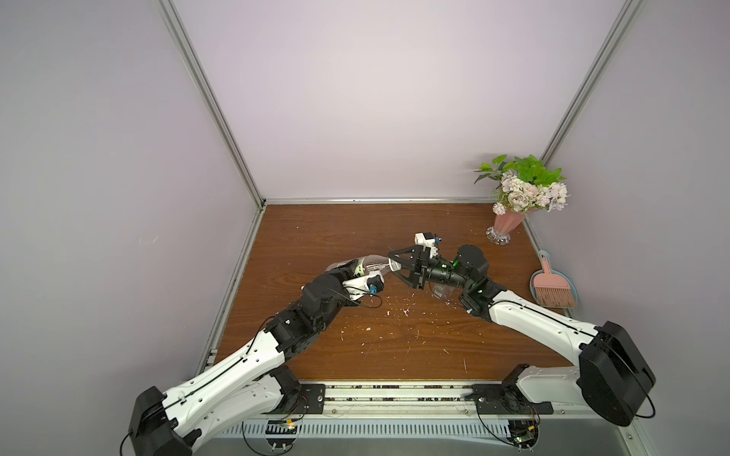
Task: Screw on the bottle caps
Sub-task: Screw the bottle cap onto the plastic bottle.
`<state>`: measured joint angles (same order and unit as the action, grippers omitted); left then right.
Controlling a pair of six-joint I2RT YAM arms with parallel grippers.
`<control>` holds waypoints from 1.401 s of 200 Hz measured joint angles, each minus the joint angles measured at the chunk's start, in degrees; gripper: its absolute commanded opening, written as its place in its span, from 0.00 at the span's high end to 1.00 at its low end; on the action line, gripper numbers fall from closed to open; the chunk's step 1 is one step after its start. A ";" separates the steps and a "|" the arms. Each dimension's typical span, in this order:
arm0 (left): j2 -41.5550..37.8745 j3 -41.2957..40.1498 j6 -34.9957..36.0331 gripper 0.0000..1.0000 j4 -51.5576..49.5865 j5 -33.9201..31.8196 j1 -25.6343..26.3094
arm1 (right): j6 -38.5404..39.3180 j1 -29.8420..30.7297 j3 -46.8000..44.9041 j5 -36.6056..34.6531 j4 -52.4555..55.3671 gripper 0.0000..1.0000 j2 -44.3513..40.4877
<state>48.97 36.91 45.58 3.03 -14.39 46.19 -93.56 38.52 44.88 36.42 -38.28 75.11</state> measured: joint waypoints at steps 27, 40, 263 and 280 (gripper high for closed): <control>0.00 0.00 -0.68 0.57 0.81 1.27 0.04 | 1.75 -0.20 0.59 0.11 1.55 0.32 -0.72; 0.02 0.00 -0.87 0.57 1.03 2.08 0.11 | 3.17 -0.48 1.14 0.35 3.19 0.30 -0.96; 1.42 9.09 -17.94 0.56 -19.26 31.58 1.55 | 110.46 -6.54 31.30 -1.36 79.58 0.30 -21.73; 2.12 9.90 -18.25 0.56 -20.59 33.09 1.55 | 114.27 -4.72 33.44 -1.25 82.20 0.30 -20.37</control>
<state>51.09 46.81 27.33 -17.56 18.70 47.75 20.71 33.80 78.32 35.18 43.92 54.74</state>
